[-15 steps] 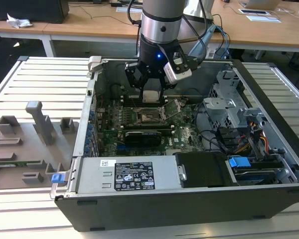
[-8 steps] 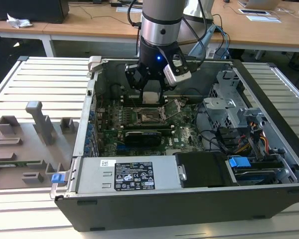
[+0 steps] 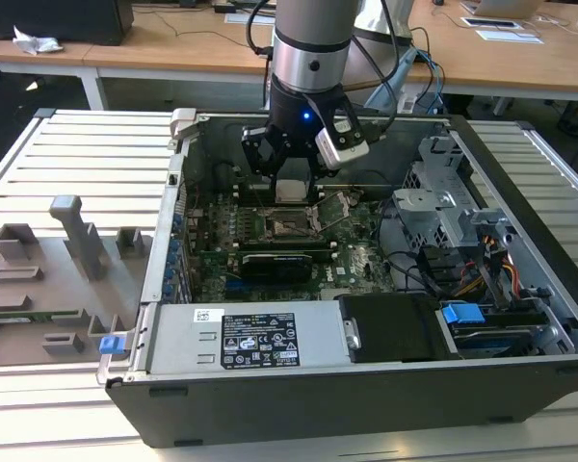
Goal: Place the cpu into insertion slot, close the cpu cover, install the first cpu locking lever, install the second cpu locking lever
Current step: 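Place the cpu into insertion slot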
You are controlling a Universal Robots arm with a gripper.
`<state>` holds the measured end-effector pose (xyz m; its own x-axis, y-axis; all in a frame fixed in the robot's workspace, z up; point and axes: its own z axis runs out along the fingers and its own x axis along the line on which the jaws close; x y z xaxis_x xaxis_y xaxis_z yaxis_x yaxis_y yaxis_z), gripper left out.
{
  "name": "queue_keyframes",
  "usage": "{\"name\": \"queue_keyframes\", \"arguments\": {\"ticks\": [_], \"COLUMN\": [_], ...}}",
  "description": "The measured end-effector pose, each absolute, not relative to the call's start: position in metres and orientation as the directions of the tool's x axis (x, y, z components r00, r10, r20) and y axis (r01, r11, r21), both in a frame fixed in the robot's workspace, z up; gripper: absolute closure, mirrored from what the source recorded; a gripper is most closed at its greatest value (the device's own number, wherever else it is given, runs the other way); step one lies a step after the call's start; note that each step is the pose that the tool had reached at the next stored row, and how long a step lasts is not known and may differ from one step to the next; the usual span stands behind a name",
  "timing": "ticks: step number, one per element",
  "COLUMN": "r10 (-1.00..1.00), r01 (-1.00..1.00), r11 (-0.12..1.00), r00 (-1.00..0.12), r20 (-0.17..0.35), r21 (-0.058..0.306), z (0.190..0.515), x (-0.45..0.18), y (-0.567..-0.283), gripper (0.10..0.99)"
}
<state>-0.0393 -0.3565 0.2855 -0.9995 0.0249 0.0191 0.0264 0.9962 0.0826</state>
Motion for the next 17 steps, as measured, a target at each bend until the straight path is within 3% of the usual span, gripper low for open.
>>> {"name": "queue_keyframes", "arguments": {"ticks": [17], "r10": [0.025], "r01": [0.026], "r11": [0.996], "r00": [-1.0], "r20": [0.019], "r21": [0.083], "z": [0.2752], "x": [-0.0393], "y": [-0.3565], "gripper": [0.545]}}
